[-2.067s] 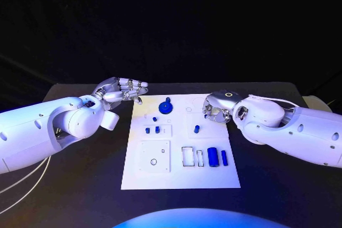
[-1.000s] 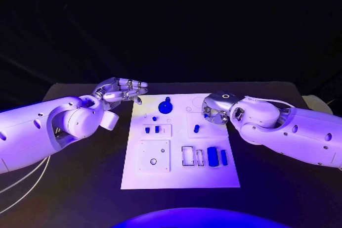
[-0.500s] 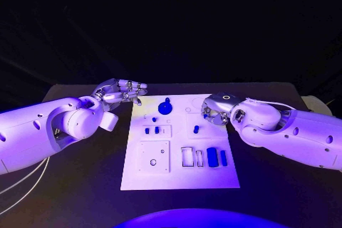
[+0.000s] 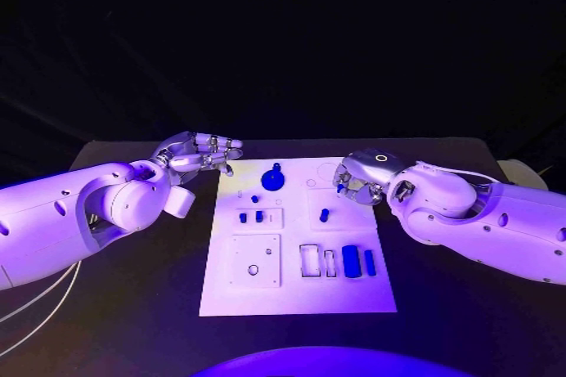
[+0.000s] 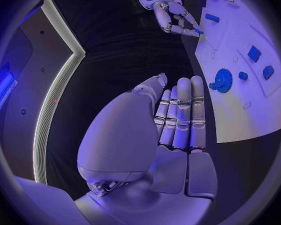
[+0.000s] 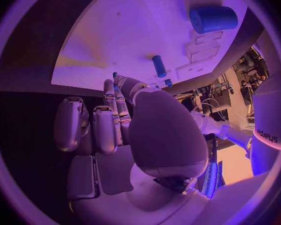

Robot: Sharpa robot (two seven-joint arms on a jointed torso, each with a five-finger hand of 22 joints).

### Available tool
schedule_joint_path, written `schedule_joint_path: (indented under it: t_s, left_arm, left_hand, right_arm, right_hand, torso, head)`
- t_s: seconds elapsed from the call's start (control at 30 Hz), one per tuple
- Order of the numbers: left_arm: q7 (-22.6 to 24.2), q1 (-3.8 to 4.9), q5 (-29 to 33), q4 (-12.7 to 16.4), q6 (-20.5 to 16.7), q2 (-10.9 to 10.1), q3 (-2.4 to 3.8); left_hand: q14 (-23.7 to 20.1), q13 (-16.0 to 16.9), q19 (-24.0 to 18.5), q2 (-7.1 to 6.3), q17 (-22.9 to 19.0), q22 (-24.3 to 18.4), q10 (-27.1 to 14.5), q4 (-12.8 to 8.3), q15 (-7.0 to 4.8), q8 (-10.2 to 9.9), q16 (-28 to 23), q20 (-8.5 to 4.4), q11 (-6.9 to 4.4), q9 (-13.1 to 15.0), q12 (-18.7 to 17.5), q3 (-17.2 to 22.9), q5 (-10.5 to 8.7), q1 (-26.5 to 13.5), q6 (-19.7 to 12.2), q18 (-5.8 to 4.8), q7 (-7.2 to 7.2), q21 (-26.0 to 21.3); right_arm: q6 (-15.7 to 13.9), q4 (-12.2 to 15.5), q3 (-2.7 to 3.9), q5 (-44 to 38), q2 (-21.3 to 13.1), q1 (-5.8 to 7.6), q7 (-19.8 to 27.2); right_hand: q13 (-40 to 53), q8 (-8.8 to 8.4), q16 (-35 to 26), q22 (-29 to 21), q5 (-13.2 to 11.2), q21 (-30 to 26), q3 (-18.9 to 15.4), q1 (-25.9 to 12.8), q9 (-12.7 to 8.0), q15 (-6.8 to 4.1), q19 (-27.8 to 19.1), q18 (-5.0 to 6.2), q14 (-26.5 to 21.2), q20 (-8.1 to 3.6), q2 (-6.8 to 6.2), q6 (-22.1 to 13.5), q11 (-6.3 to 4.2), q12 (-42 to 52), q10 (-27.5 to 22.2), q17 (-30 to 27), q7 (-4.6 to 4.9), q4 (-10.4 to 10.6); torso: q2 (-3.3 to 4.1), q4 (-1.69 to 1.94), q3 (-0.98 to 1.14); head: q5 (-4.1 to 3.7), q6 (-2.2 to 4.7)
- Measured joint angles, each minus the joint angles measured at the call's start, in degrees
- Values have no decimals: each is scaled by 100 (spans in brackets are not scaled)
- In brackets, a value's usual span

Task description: Assemble the parts on the task board

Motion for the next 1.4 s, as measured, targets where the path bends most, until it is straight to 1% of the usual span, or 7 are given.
schedule_joint_path:
  t_s: [0.13,0.3,0.47,0.6,0.93,1.2,1.4]
  left_arm:
    - [-7,0,0,0,1,6,0]
    - [-9,0,0,0,1,34,-1]
    - [-9,0,0,15,0,80,-1]
    - [0,-1,2,39,-5,108,-1]
    - [26,-1,15,123,-42,156,-2]
    - [38,-1,26,178,-66,166,-2]
    - [40,0,31,191,-74,171,-2]
  left_hand:
    - [0,0,0,0,0,0,0,0,0,0,0,0,0,0,0,0,0,0,-10,0,-10,0]
    - [0,0,0,0,-6,0,0,0,0,0,0,0,0,0,0,0,0,0,-20,0,-20,0]
    - [0,0,0,10,-5,0,-11,0,0,0,0,0,11,0,2,0,0,-10,-20,-1,-20,0]
    - [0,0,0,23,-5,1,-20,0,0,0,0,0,19,0,23,0,0,-23,-20,0,-20,0]
    - [0,-1,0,23,-5,1,-20,0,0,0,0,0,20,1,23,0,0,-23,-21,0,-20,0]
    - [0,-1,0,23,-4,1,-20,0,0,0,0,0,19,1,23,0,0,-23,-20,0,-20,0]
    - [0,-1,0,23,-4,1,-19,0,0,0,0,0,19,1,23,0,0,-23,-20,0,-21,0]
  right_arm:
    - [-85,335,20,18,-147,20,0]
    - [-160,729,28,51,-143,19,1]
    - [-225,1042,28,89,54,-25,28]
    - [-244,1142,8,106,287,-109,53]
    - [-227,926,-58,130,889,-443,138]
    - [-176,692,-86,148,1119,-613,185]
    - [-129,607,-95,161,1212,-680,213]
  right_hand:
    - [0,0,22,0,0,21,16,0,0,0,9,0,0,9,0,0,0,0,0,6,0,-15]
    - [0,0,22,-1,-3,21,16,-9,2,0,9,0,0,9,9,-1,-13,0,13,12,-1,-16]
    - [-1,-2,22,-1,-10,21,15,-24,7,0,9,0,0,9,23,-1,-22,0,22,18,-1,-16]
    - [-1,-3,22,-1,-15,21,15,-25,11,1,9,0,0,9,22,-2,-22,0,22,17,-2,-16]
    - [-8,-21,22,-2,-25,20,16,-32,9,1,8,0,0,9,15,11,-11,-21,32,17,12,-17]
    - [-18,-2,21,-3,2,20,31,-31,9,1,8,0,0,9,15,9,-1,-22,41,16,13,-32]
    - [-18,-2,21,-3,2,20,31,-33,17,1,8,0,0,9,16,3,-1,-22,41,16,19,-32]
  torso:
    - [0,-2,-2]
    - [-2,-9,0]
    - [-5,-9,5]
    - [-6,-7,3]
    - [5,-5,-1]
    - [9,-6,-3]
    - [9,-10,-3]
  head:
    - [17,1]
    - [87,3]
    - [204,-2]
    - [346,-36]
    - [629,-116]
    - [748,-182]
    - [796,-242]
